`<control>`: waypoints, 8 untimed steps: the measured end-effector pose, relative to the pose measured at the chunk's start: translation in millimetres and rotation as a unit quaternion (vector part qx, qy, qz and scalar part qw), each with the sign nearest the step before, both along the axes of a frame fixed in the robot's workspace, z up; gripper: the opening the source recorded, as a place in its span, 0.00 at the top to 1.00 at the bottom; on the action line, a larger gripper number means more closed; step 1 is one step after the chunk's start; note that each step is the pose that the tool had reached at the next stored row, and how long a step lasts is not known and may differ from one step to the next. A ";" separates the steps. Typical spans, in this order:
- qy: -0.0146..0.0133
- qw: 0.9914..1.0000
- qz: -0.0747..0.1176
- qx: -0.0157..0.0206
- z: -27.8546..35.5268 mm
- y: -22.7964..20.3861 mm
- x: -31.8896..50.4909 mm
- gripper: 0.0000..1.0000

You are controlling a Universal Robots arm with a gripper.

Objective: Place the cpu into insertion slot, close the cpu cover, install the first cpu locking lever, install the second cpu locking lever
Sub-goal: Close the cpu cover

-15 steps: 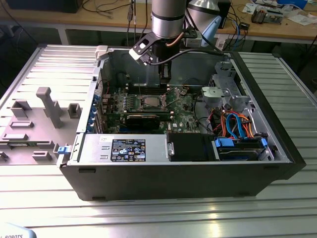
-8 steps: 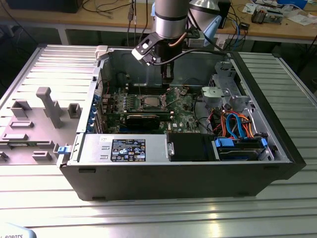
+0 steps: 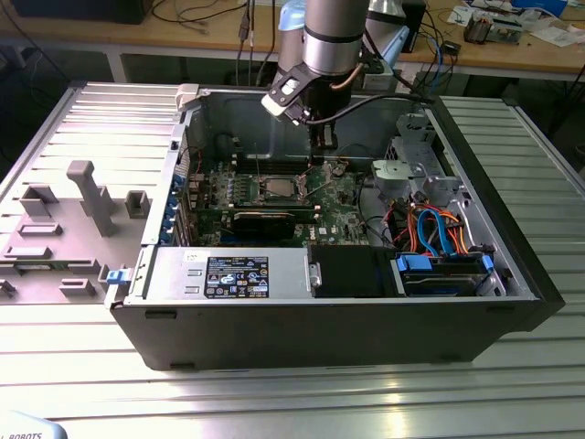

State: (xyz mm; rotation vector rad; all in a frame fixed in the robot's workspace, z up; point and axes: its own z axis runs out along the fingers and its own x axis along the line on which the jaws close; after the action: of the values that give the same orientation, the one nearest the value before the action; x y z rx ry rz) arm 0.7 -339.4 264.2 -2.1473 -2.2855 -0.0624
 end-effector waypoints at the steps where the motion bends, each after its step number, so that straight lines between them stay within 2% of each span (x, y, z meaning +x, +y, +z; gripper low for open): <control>1: 0.000 1.000 0.000 0.000 -0.3 0.5 3.4 0.89; 5: 0.001 1.000 0.000 0.000 -1.4 1.9 11.8 0.89; 8: 0.001 1.000 -0.011 0.000 -2.5 4.0 20.0 0.89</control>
State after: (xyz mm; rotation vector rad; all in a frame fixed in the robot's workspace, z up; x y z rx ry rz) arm 20.8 -335.4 261.6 -2.1724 -2.2611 -0.0612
